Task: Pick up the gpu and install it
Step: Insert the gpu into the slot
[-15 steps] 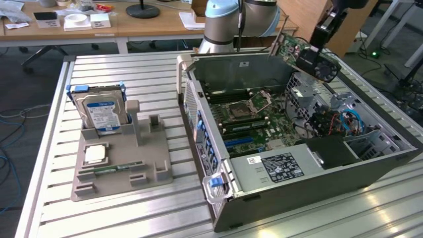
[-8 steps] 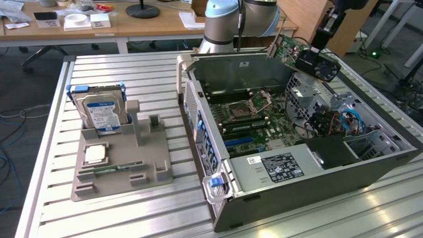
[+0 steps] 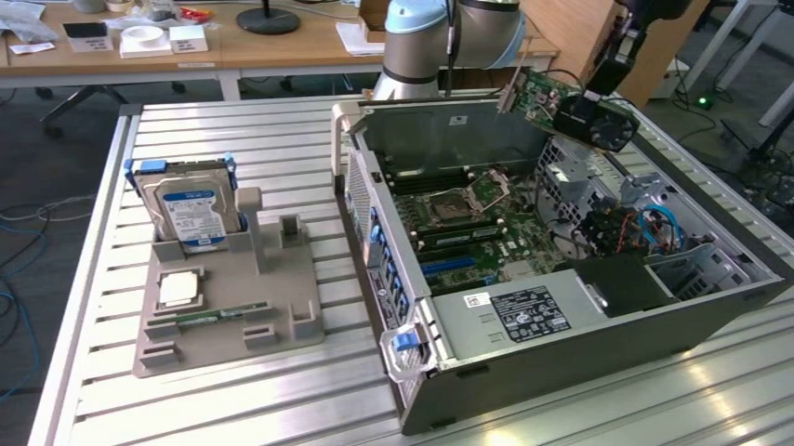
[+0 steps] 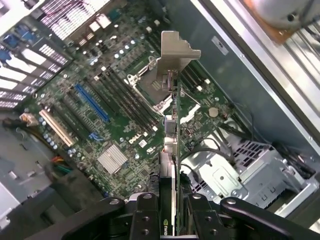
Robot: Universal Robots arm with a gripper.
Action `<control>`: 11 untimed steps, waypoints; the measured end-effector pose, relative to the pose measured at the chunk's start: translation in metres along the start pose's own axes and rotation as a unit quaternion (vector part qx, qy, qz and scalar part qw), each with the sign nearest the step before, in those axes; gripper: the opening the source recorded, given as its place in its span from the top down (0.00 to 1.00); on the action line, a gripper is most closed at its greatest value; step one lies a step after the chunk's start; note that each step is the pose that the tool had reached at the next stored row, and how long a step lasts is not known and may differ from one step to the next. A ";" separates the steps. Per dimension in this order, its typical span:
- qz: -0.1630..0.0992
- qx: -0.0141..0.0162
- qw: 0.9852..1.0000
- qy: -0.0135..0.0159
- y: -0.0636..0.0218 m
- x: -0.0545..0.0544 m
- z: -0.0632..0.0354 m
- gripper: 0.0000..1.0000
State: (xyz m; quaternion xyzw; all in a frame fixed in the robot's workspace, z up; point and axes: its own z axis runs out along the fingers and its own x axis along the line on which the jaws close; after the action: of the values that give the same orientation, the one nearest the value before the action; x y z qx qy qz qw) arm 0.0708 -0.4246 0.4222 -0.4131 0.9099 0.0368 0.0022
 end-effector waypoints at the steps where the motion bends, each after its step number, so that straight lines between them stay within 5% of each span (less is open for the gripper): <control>1: -0.008 0.000 1.000 0.001 0.0000 0.000 0.0002 0.74; 6: -0.050 -0.002 0.999 0.003 -0.0001 0.000 0.0011 0.74; 11: -0.090 -0.003 0.996 0.006 -0.0002 0.000 0.0021 0.74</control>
State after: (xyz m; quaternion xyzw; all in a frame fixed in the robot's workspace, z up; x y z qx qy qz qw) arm 0.0708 -0.4246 0.4200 -0.4933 0.8691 0.0368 -0.0011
